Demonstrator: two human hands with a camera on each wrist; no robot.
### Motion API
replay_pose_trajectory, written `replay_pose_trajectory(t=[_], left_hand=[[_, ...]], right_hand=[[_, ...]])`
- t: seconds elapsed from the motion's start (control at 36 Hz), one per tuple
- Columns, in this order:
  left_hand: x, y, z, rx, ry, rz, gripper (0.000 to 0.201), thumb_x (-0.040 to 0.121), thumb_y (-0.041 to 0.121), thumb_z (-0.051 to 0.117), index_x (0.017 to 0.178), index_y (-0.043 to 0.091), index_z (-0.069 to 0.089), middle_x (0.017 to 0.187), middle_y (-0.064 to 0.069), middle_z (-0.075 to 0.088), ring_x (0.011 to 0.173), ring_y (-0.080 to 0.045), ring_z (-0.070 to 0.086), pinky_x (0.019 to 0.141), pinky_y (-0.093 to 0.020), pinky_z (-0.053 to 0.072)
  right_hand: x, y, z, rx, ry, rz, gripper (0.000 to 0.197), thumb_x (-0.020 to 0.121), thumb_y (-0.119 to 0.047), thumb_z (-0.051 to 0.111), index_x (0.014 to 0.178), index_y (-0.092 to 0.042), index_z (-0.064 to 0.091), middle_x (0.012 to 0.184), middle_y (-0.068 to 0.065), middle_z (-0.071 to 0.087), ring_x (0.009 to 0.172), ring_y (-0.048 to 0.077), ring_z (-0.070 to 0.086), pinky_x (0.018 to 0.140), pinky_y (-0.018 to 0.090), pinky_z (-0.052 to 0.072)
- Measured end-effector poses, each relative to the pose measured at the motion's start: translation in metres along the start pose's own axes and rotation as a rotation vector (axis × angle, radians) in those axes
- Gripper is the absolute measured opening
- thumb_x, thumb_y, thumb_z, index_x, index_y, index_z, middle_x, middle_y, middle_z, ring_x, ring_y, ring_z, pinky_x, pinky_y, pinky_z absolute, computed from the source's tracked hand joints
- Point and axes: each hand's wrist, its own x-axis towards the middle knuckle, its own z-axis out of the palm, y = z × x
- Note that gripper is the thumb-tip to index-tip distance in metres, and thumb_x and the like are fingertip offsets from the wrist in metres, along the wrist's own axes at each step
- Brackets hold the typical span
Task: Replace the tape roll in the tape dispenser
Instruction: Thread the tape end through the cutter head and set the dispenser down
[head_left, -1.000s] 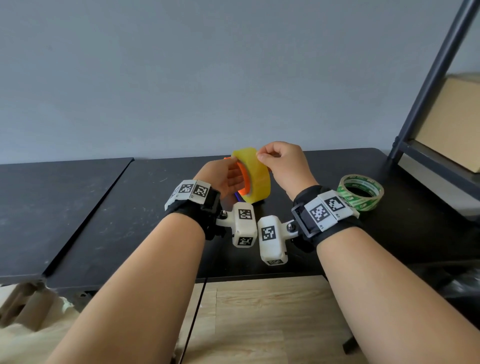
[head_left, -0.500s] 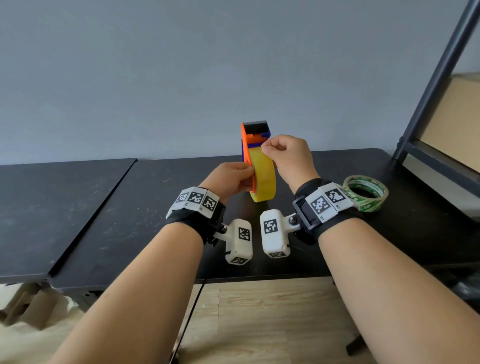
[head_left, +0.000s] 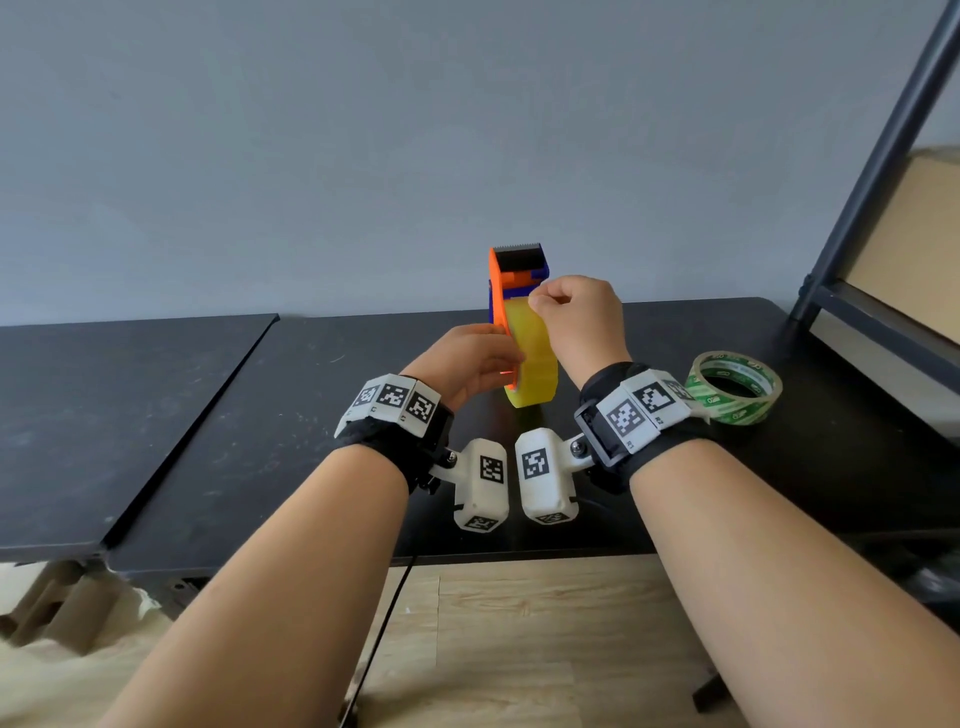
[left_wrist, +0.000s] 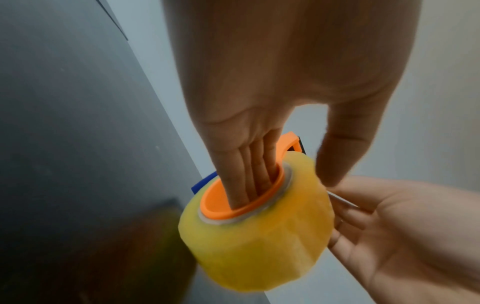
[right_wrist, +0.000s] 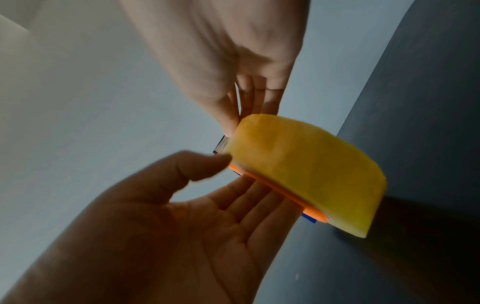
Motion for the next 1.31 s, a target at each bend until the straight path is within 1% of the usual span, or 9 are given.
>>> replay_pose_trajectory(t=[0.17, 0.33, 0.5, 0.61, 0.75, 0.89, 1.03, 1.19, 1.31], left_hand=[[0.000, -0.002, 0.004, 0.143, 0.045, 0.019, 0.049, 0.077, 0.006, 0.076, 0.122, -0.004, 0.059, 0.119, -0.019, 0.068, 0.111, -0.031, 0.066, 0.100, -0.046, 0.050], [-0.001, 0.006, 0.003, 0.201, 0.016, 0.020, 0.030, 0.087, 0.002, 0.066, 0.117, 0.002, 0.063, 0.111, -0.014, 0.071, 0.105, -0.027, 0.068, 0.100, -0.040, 0.051], [-0.006, 0.009, 0.002, 0.237, -0.005, 0.022, 0.035, 0.092, 0.006, 0.061, 0.126, 0.001, 0.060, 0.122, -0.015, 0.068, 0.115, -0.029, 0.065, 0.102, -0.039, 0.049], [-0.009, 0.011, 0.003, 0.245, -0.018, 0.028, 0.034, 0.095, 0.011, 0.057, 0.127, 0.000, 0.059, 0.123, -0.017, 0.067, 0.117, -0.032, 0.063, 0.104, -0.041, 0.047], [-0.009, 0.016, 0.005, 0.232, 0.032, 0.052, 0.029, 0.098, 0.020, 0.052, 0.118, 0.001, 0.061, 0.115, -0.017, 0.067, 0.098, -0.027, 0.066, 0.095, -0.039, 0.051], [-0.003, 0.013, 0.004, 0.262, 0.185, 0.067, 0.034, 0.093, 0.030, 0.058, 0.114, 0.005, 0.069, 0.116, -0.018, 0.069, 0.111, -0.034, 0.065, 0.104, -0.048, 0.046], [-0.005, 0.014, 0.007, 0.331, 0.182, 0.101, 0.034, 0.095, 0.032, 0.055, 0.107, 0.004, 0.069, 0.115, -0.024, 0.068, 0.106, -0.034, 0.065, 0.102, -0.049, 0.046], [-0.003, 0.011, 0.010, 0.390, 0.186, 0.138, 0.034, 0.096, 0.028, 0.053, 0.107, 0.000, 0.069, 0.102, -0.023, 0.070, 0.087, -0.026, 0.062, 0.091, -0.043, 0.050], [-0.001, 0.009, 0.014, 0.418, 0.175, 0.153, 0.028, 0.096, 0.025, 0.052, 0.106, 0.005, 0.069, 0.092, -0.014, 0.068, 0.080, -0.024, 0.061, 0.075, -0.033, 0.048]], right_hand=[[-0.002, -0.004, -0.001, -0.112, -0.003, -0.056, 0.022, 0.096, -0.018, 0.054, 0.098, -0.007, 0.072, 0.103, 0.009, 0.073, 0.097, 0.025, 0.065, 0.080, 0.034, 0.051], [0.001, -0.008, -0.007, -0.087, -0.029, -0.060, 0.019, 0.095, -0.015, 0.055, 0.098, -0.007, 0.072, 0.104, 0.008, 0.072, 0.094, 0.020, 0.062, 0.076, 0.026, 0.043], [0.001, -0.008, -0.009, -0.028, -0.083, -0.048, 0.016, 0.094, -0.010, 0.054, 0.097, -0.012, 0.069, 0.098, 0.002, 0.070, 0.092, 0.016, 0.062, 0.081, 0.027, 0.049], [0.002, -0.006, -0.013, -0.019, -0.120, -0.049, 0.024, 0.097, -0.010, 0.051, 0.108, -0.013, 0.072, 0.111, 0.002, 0.072, 0.097, 0.011, 0.060, 0.086, 0.023, 0.046], [0.006, -0.005, -0.018, -0.013, -0.129, 0.001, 0.023, 0.095, -0.011, 0.052, 0.099, -0.013, 0.075, 0.108, 0.002, 0.073, 0.104, 0.019, 0.064, 0.091, 0.031, 0.050], [0.004, 0.000, -0.018, -0.021, -0.086, 0.032, 0.021, 0.092, -0.010, 0.054, 0.092, -0.012, 0.075, 0.101, 0.009, 0.073, 0.095, 0.029, 0.068, 0.085, 0.046, 0.058], [0.002, -0.002, -0.021, -0.082, -0.071, -0.008, 0.025, 0.094, -0.012, 0.052, 0.091, -0.001, 0.074, 0.096, 0.013, 0.073, 0.092, 0.029, 0.066, 0.080, 0.042, 0.057], [0.003, -0.004, -0.021, -0.086, -0.120, 0.004, 0.016, 0.087, -0.021, 0.066, 0.094, -0.011, 0.077, 0.101, 0.005, 0.076, 0.099, 0.022, 0.068, 0.090, 0.039, 0.054], [0.005, 0.000, -0.022, -0.135, -0.095, -0.017, 0.014, 0.085, -0.017, 0.066, 0.088, -0.009, 0.077, 0.096, 0.007, 0.076, 0.096, 0.025, 0.068, 0.086, 0.040, 0.054]])
